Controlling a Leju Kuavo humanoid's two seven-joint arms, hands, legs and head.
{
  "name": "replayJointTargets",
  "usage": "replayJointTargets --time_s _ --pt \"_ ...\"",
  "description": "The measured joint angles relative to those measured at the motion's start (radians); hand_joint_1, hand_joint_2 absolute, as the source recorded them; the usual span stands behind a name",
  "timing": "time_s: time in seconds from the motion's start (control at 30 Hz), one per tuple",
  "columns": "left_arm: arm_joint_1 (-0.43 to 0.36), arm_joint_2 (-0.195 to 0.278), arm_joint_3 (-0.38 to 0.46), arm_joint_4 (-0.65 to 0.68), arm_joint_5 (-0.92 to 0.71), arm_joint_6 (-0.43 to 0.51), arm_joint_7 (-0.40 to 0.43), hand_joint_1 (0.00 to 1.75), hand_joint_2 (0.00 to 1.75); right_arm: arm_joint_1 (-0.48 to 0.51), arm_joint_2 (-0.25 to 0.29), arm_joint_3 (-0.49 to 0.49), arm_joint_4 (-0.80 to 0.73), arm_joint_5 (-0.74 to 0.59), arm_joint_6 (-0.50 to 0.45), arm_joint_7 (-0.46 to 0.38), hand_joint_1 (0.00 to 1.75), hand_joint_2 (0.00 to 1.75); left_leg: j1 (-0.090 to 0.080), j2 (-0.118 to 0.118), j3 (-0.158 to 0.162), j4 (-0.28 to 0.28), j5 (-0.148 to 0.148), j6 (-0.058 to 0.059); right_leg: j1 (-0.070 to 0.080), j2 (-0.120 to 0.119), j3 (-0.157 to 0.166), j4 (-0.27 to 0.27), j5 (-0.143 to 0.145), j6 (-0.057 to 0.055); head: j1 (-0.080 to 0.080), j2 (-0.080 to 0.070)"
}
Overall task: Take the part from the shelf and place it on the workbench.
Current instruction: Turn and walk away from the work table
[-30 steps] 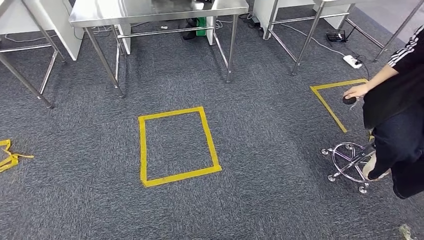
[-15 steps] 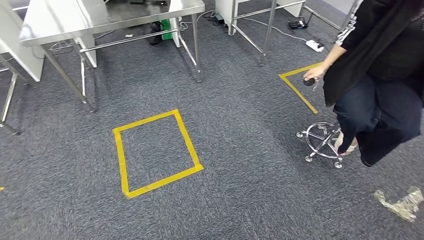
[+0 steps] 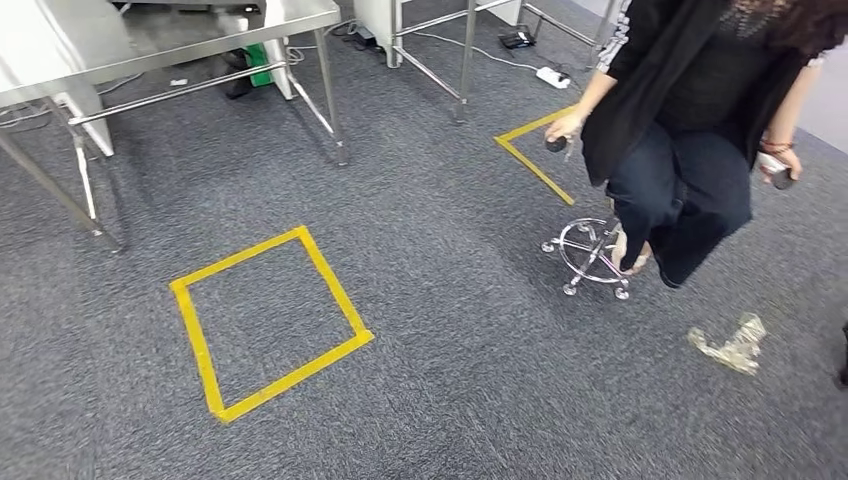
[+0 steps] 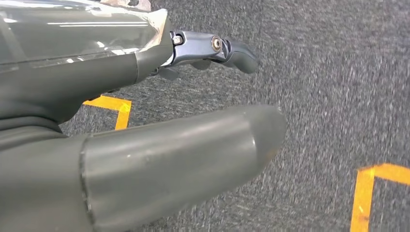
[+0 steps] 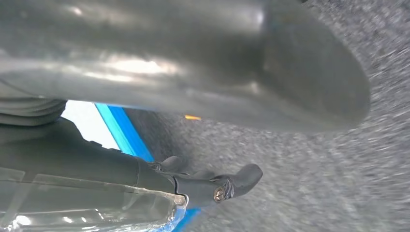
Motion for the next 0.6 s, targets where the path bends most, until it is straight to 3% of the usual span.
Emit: replayJointTargets --time_s 0.03,0.1,0.17,0.2,0.27,0.33,0.4,0.47,0.5,0.53,0.6 --pt "0.0 -0.001 0.0 0.0 0.006 0.001 0.001 0.0 0.0 0.001 0.0 -0.001 0.0 -0.001 0.0 0.0 0.0 0.0 0.0 0.012 0.001 0.0 0.0 -0.001 -0.002 -0.006 0.026 -0.041 0.017 0.009 0.0 0.0" --pt "0.0 -0.005 -0.002 -0.003 0.014 0.001 0.0 0.0 0.0 -0.002 0.0 -0.003 -0.001 -0.002 -0.001 0.0 0.0 0.0 -0.003 0.034 0.004 0.001 -0.002 -0.005 -0.001 -0.047 0.112 -0.192 0.064 0.022 0.001 0.0" --pt "0.001 -0.009 -0.004 -0.007 0.019 0.003 -0.003 0.0 0.0 -0.006 0.001 -0.005 -0.002 -0.004 -0.003 0.0 0.0 0.0 -0.01 0.052 0.008 0.004 -0.006 -0.015 0.004 -0.081 0.165 -0.287 0.095 0.016 -0.002 0.0" --pt "0.0 -0.011 -0.006 -0.009 0.02 0.004 -0.005 0.0 0.0 -0.007 0.002 -0.006 -0.002 -0.005 -0.004 0.0 0.0 0.0 -0.012 0.06 0.011 0.004 -0.008 -0.02 0.007 -0.083 0.167 -0.297 0.1 0.009 -0.004 0.0" --pt "-0.001 -0.015 -0.011 -0.013 0.023 0.006 -0.009 0.0 0.0 -0.005 0.003 -0.01 -0.002 -0.007 -0.006 0.0 0.0 0.0 -0.008 0.073 0.016 0.004 -0.011 -0.03 0.004 -0.061 0.163 -0.298 0.106 -0.004 -0.007 0.0" --pt "-0.001 -0.018 -0.015 -0.015 0.024 0.006 -0.01 0.0 0.0 -0.004 0.003 -0.012 -0.002 -0.01 -0.008 0.0 0.0 0.0 -0.002 0.037 0.003 0.039 -0.042 -0.042 -0.005 -0.039 0.165 -0.302 0.113 -0.019 -0.008 0.0" --pt "0.002 -0.02 -0.017 -0.016 0.026 0.006 -0.01 0.0 0.0 -0.006 0.005 -0.014 -0.002 -0.015 -0.009 0.0 0.0 0.0 0.002 -0.02 -0.048 0.155 -0.113 -0.05 -0.008 -0.018 0.162 -0.302 0.12 -0.031 -0.011 0.0" --pt "0.006 -0.02 -0.017 -0.018 0.032 0.005 -0.008 0.0 0.0 -0.005 0.008 -0.018 -0.002 -0.023 -0.01 0.001 0.0 0.0 0.003 -0.04 -0.108 0.281 -0.164 -0.052 -0.006 0.005 0.159 -0.302 0.122 -0.036 -0.012 0.0" --pt "0.008 -0.02 -0.017 -0.019 0.034 0.004 -0.006 0.0 0.0 -0.004 0.008 -0.019 -0.002 -0.027 -0.011 0.002 0.0 0.0 0.004 -0.042 -0.12 0.303 -0.161 -0.053 -0.006 0.018 0.159 -0.301 0.123 -0.037 -0.012 0.0" --pt "0.01 -0.019 -0.018 -0.02 0.036 0.002 -0.004 0.0 0.0 -0.002 0.008 -0.021 -0.002 -0.03 -0.011 0.002 0.0 0.0 0.006 -0.044 -0.115 0.289 -0.14 -0.053 -0.006 0.03 0.16 -0.3 0.123 -0.036 -0.012 0.0" --pt "0.014 -0.017 -0.019 -0.021 0.038 -0.002 -0.001 0.0 0.0 -0.002 0.009 -0.022 -0.002 -0.036 -0.011 0.001 0.0 0.0 0.015 -0.068 -0.059 0.164 -0.065 -0.054 -0.007 0.056 0.16 -0.296 0.122 -0.034 -0.012 0.0"
